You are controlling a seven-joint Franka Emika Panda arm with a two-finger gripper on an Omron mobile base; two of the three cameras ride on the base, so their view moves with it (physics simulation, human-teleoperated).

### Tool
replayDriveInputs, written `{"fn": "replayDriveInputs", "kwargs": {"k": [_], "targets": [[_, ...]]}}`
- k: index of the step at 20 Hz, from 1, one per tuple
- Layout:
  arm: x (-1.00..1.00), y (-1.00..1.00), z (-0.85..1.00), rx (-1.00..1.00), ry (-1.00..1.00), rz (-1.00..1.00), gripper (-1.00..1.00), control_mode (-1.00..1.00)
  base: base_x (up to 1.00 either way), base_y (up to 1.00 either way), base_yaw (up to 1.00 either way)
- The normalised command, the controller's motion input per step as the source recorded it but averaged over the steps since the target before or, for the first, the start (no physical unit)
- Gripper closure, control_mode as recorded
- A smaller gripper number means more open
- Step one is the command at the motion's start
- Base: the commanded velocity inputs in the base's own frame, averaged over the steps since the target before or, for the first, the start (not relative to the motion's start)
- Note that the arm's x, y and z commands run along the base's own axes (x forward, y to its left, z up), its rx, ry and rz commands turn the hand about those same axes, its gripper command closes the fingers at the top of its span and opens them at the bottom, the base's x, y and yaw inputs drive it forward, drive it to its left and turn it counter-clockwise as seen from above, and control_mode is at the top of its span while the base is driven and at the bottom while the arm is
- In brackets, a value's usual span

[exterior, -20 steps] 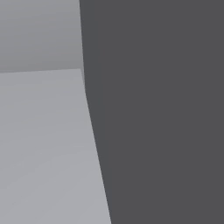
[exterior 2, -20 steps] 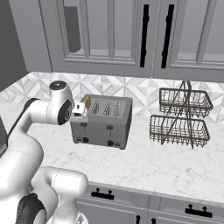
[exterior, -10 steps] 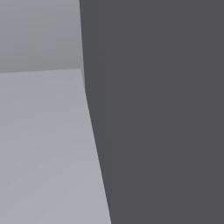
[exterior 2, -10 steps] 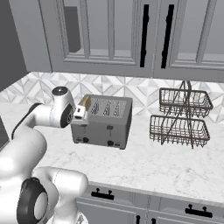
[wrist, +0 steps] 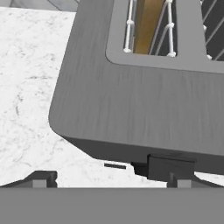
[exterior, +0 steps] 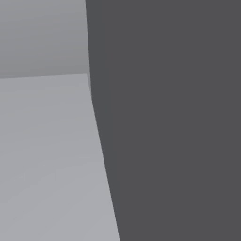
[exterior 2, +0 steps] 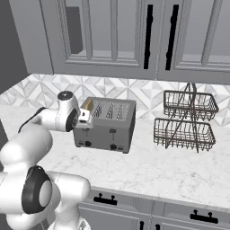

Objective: Start the toaster. Once the lever pops up, take the bread to the plate on the dining counter.

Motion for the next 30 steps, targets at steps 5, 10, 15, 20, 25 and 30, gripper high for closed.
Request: {"fn": "replayDriveInputs", "kwargs": {"k": [5, 10, 15, 20, 25, 30], "targets": [[0.19, 0.0, -0.15, 0.0, -0.01, 0.0, -1.0, -1.0, 0.0, 0.0, 0.0], [0.07, 0.0, -0.26, 0.0, 0.0, 0.0, -1.0, -1.0, 0.0, 0.0, 0.0], [-0.03, 0.04, -0.61, 0.0, 0.0, 0.0, -1.0, -1.0, 0.0, 0.0, 0.0], [-0.06, 0.0, -0.89, 0.0, 0.0, 0.0, -1.0, -1.0, 0.0, 0.0, 0.0], [-0.18, 0.0, -1.0, 0.0, 0.0, 0.0, -1.0, -1.0, 0.0, 0.0, 0.0], [-0.29, 0.0, -1.0, 0.02, 0.0, 0.0, -1.0, -1.0, 0.0, 0.0, 0.0]]}}
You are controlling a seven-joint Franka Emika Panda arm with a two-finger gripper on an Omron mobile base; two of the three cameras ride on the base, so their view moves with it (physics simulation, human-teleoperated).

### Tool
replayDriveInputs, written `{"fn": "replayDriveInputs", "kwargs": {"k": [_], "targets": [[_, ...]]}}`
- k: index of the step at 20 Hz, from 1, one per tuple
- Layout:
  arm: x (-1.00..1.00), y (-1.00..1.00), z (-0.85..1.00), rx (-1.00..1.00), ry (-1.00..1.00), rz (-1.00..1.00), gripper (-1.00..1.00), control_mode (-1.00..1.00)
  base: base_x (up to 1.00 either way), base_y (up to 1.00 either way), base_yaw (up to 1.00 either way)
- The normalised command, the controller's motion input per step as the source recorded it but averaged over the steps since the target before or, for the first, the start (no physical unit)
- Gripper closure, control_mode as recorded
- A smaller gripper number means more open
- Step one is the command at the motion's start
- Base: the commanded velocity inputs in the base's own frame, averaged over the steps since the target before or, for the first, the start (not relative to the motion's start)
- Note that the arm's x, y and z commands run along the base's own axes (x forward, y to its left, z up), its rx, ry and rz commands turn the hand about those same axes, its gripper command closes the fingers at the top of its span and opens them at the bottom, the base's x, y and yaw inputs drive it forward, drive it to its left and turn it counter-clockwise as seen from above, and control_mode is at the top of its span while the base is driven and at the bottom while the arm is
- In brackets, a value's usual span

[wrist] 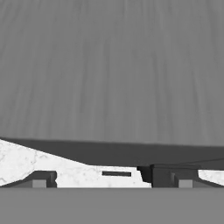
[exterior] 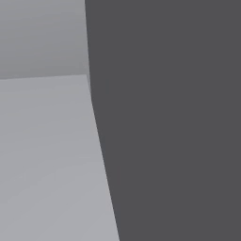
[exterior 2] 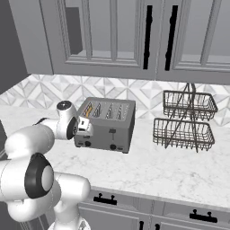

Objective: Start the toaster. Once the lever pops up, take the bread to the plate on the dining counter.

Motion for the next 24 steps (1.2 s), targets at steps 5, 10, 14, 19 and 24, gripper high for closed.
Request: {"fn": "replayDriveInputs", "kwargs": {"k": [5, 10, 14, 19, 24], "targets": [[-0.26, 0.0, -1.0, 0.04, 0.0, 0.0, -1.0, -1.0, 0.0, 0.0, 0.0], [-0.84, 0.0, 0.05, 0.03, -0.16, -0.04, -1.0, -1.0, 0.0, 0.0, 0.0], [-0.79, -0.07, 1.0, 0.04, -0.28, -0.12, -1.0, -1.0, 0.0, 0.0, 0.0], [-0.28, -0.09, 1.0, 0.07, -0.11, -0.13, -1.0, -1.0, 0.0, 0.0, 0.0], [-0.07, -0.06, 1.0, 0.07, 0.0, -0.07, -1.0, -1.0, 0.0, 0.0, 0.0]]}}
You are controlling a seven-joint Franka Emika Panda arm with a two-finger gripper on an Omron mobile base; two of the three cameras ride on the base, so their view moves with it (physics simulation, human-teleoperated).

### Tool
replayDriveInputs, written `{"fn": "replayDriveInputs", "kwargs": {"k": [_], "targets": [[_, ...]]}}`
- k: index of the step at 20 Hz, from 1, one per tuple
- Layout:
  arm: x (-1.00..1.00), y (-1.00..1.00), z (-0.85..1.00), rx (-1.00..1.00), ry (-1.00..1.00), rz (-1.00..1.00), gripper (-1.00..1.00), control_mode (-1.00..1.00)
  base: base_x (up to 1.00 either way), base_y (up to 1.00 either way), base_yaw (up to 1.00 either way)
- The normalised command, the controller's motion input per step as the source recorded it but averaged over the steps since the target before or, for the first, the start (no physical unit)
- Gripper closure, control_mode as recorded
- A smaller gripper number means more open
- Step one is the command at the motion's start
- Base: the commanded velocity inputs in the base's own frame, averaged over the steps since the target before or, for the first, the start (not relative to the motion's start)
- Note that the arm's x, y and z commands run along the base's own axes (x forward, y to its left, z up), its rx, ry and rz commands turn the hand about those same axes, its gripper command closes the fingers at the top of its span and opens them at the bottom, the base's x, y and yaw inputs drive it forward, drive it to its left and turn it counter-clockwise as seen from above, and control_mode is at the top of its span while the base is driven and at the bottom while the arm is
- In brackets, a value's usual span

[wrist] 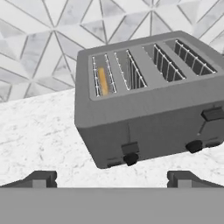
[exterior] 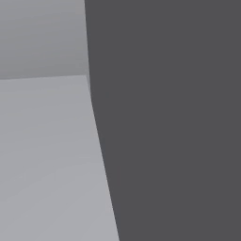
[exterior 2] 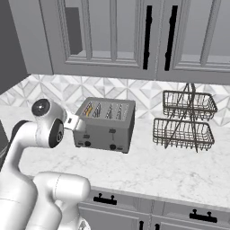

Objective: Start the toaster. Once the lever pops up, take the bread to the plate on the dining counter.

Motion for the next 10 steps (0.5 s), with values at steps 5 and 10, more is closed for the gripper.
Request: {"fn": "replayDriveInputs", "kwargs": {"k": [5, 10], "targets": [[-0.1, -0.02, 1.0, 0.03, 0.0, 0.0, -1.0, -1.0, 0.0, 0.0, 0.0], [-0.15, 0.0, 1.0, 0.0, 0.0, 0.0, -1.0, -1.0, 0.0, 0.0, 0.0]]}}
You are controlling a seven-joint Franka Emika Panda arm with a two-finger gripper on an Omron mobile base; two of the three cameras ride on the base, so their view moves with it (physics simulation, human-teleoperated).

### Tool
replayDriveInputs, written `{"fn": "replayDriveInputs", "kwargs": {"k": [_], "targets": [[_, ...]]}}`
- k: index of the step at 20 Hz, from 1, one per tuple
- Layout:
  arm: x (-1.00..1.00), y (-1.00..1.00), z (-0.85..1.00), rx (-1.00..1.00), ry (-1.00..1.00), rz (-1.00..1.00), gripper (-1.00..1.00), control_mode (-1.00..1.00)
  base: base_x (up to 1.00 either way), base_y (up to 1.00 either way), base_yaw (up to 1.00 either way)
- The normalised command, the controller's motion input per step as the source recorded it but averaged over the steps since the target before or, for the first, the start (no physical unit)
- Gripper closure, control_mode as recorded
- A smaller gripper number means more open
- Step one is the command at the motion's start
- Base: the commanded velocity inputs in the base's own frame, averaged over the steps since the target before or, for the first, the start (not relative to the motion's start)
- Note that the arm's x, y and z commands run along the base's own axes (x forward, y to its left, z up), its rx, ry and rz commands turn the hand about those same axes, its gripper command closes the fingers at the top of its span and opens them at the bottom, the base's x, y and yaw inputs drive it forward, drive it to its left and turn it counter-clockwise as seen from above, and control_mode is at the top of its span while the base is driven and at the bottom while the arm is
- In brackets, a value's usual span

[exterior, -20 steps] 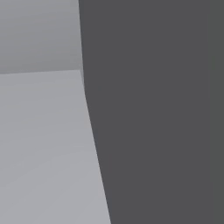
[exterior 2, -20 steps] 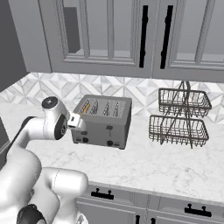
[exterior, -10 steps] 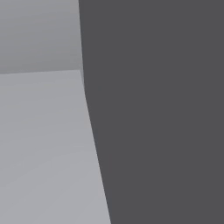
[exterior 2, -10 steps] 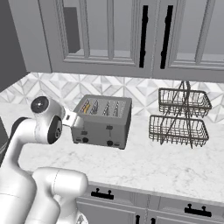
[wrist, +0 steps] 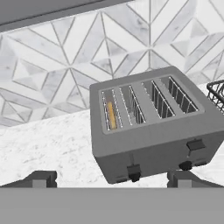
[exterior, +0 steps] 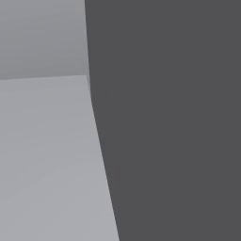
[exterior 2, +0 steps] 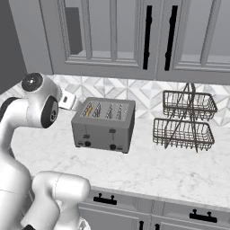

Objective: Start the toaster. Once the lever pops up, take the bread to the plate on the dining counter.

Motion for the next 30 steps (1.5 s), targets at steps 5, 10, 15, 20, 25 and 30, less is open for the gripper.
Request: {"fn": "replayDriveInputs", "kwargs": {"k": [5, 10, 15, 20, 25, 30], "targets": [[-0.35, -0.04, 0.84, -0.06, -0.05, 0.0, -1.0, -1.0, 0.0, 0.0, 0.0], [-0.16, -0.05, 0.38, -0.05, -0.03, 0.0, -1.0, -1.0, 0.0, 0.0, 0.0], [0.0, 0.0, 0.01, 0.0, 0.0, 0.0, -1.0, -1.0, 0.0, 0.0, 0.0], [0.0, 0.0, 0.0, 0.0, 0.0, 0.0, -1.0, -1.0, 0.0, 0.0, 0.0], [0.0, 0.0, 0.0, 0.0, 0.0, 0.0, -1.0, -1.0, 0.0, 0.0, 0.0], [0.0, 0.0, 0.0, 0.0, 0.0, 0.0, -1.0, -1.0, 0.0, 0.0, 0.0]]}}
